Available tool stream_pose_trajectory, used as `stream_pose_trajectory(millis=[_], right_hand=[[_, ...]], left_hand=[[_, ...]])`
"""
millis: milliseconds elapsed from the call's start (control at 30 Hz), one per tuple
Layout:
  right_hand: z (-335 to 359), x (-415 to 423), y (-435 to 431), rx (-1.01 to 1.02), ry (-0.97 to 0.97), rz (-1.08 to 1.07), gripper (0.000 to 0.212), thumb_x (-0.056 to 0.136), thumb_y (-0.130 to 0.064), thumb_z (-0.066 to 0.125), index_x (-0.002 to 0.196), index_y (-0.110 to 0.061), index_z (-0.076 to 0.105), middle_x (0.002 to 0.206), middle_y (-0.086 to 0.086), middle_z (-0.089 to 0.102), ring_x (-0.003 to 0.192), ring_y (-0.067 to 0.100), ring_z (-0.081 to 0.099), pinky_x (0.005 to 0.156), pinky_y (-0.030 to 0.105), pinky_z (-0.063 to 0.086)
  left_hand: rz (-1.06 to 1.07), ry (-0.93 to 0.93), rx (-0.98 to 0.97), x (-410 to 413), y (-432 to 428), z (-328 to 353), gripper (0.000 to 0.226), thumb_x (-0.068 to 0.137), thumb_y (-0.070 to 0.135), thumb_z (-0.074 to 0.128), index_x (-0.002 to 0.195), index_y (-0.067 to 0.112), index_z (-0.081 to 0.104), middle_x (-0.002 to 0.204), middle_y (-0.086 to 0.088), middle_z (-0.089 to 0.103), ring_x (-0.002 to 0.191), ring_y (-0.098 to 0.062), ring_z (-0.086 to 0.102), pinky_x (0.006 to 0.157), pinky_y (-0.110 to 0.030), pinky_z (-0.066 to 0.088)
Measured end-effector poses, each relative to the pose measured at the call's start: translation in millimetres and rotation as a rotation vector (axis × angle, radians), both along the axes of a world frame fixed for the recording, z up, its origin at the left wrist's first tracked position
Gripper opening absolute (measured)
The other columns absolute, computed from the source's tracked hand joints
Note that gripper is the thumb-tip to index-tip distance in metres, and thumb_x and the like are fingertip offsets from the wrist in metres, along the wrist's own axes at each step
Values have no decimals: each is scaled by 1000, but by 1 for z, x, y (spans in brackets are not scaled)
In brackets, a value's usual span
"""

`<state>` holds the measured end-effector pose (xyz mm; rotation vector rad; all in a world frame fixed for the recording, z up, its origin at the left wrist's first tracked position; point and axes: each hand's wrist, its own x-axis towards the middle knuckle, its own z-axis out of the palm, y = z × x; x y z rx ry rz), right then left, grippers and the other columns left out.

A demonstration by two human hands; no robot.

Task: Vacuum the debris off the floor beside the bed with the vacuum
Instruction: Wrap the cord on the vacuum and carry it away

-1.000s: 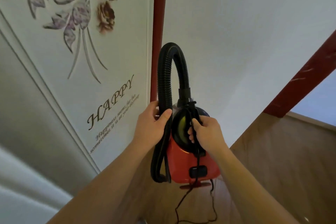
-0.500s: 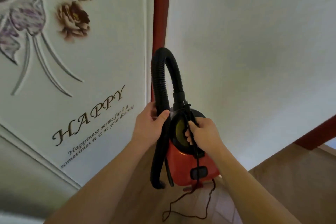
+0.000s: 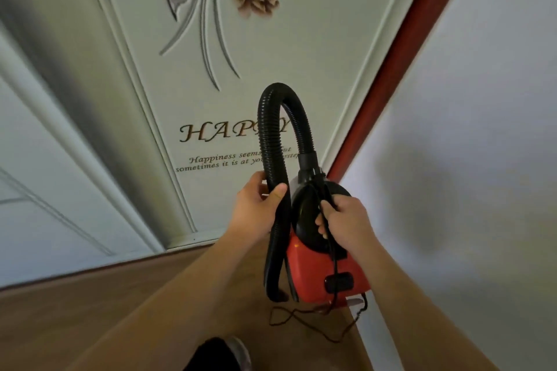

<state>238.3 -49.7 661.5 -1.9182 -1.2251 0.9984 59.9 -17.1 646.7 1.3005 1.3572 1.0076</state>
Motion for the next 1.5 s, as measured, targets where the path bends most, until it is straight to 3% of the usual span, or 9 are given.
stream_pose_trajectory(millis=[133, 367, 533, 633, 833, 967, 1133, 1500], right_hand=[[-21, -2, 32, -55, -42, 170, 26, 101, -13, 50, 84, 0, 65, 64, 6, 67, 48, 14, 60, 53, 29, 54], [-58, -11, 81, -142, -111, 413, 27, 102, -17, 49, 78, -12, 62, 62, 0, 67, 48, 13, 60, 55, 33, 54], [-83, -15, 111, -190, -182, 554, 27, 102, -16, 49, 78, -12, 60, 67, 4, 68, 46, 10, 60, 50, 26, 51], [-107, -13, 126, -207, -234, 654, 26, 101, -19, 51, 77, -19, 62, 67, 1, 69, 49, 12, 64, 55, 31, 56], [-175, -5, 158, -282, -264, 863, 23, 101, -22, 53, 80, -23, 62, 72, 5, 71, 54, 12, 65, 62, 36, 58], [-232, 3, 177, -296, -310, 1004, 23, 101, -23, 52, 79, -27, 59, 75, 3, 70, 61, 15, 67, 57, 29, 52], [-313, 6, 195, -327, -341, 1125, 22, 97, -22, 55, 75, -24, 59, 74, 3, 67, 68, 24, 67, 71, 44, 58], [-486, -5, 221, -402, -423, 1314, 30, 99, -24, 54, 71, -34, 53, 74, -6, 61, 72, 19, 61, 61, 28, 45]], left_hand=[[130, -82, -31, -6, 7, -28, 5, 100, 26, 61, 105, 26, 58, 92, -6, 73, 72, -11, 71, 57, -19, 52], [294, -152, -111, -14, 11, -65, 3, 101, 26, 60, 103, 28, 59, 94, -1, 75, 80, -13, 74, 69, -29, 60], [415, -248, -171, -14, 15, -100, 4, 100, 25, 62, 102, 28, 63, 94, -3, 76, 86, -19, 75, 80, -47, 62], [503, -314, -223, -5, 12, -124, 6, 100, 24, 62, 104, 28, 64, 93, -5, 76, 88, -26, 75, 82, -57, 60], [715, -470, -321, 24, 16, -181, 13, 102, 17, 59, 112, 22, 63, 100, 0, 77, 96, -21, 75, 84, -51, 62], [821, -533, -358, 48, 24, -233, 14, 102, 17, 57, 116, 18, 61, 100, -1, 77, 99, -23, 75, 81, -47, 62], [937, -546, -399, 71, 25, -304, 19, 104, 20, 54, 121, 16, 60, 103, 2, 77, 99, -19, 75, 82, -42, 62], [1130, -636, -504, 78, 32, -469, 20, 106, 21, 50, 120, 12, 60, 110, -7, 74, 101, -24, 74, 77, -38, 62]])
